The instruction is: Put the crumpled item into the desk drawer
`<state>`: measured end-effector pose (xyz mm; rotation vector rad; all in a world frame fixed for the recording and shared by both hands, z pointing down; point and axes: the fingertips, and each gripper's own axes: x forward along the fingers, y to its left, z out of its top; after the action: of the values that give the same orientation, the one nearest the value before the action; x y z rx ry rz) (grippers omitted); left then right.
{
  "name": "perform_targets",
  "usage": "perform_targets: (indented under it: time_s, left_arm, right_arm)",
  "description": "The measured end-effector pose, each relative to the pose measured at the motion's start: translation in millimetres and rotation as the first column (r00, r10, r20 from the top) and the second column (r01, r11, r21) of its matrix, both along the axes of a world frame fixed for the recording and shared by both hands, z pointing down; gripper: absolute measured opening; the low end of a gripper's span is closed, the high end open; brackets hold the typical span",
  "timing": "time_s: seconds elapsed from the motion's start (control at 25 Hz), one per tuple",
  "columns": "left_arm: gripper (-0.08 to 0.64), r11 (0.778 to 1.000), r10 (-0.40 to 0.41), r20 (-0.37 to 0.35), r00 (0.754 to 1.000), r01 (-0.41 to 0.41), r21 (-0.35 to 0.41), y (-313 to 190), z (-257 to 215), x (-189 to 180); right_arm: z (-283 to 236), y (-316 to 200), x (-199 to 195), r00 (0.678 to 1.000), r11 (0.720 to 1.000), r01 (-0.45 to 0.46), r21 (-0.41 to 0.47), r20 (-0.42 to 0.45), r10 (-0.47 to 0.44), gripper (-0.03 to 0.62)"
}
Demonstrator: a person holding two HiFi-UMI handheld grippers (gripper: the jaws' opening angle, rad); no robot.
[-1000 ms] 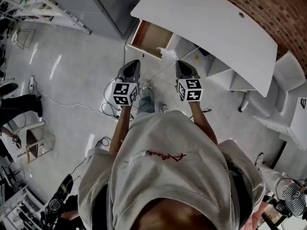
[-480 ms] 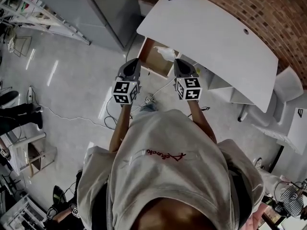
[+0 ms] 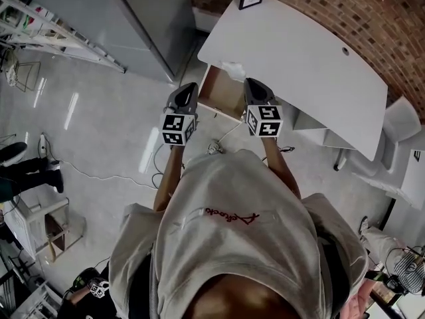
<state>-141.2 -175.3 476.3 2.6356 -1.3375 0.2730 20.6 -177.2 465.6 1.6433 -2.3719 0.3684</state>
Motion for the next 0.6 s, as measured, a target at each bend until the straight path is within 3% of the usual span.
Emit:
perform_targets:
  time_s: [0.32,0.6]
  left_arm:
    - [0.009,0.999,0.015,-0.008,1.0,-0.015,-0.034,-10.4,20.0,-2.9]
    - [0.009,0.994,-0.029,0.002,1.0,0.029,-0.107,9.6,45.2,-3.8]
  right_arm:
    - [17.1,-4.9,-0.1,1.0,1.0,-0.003,-0.021,-0.007,0.003,0.012]
    - [42.6,13.6,8.8,0.999,0.996,0.041,-0.076,-0.01,-0.042,0.012]
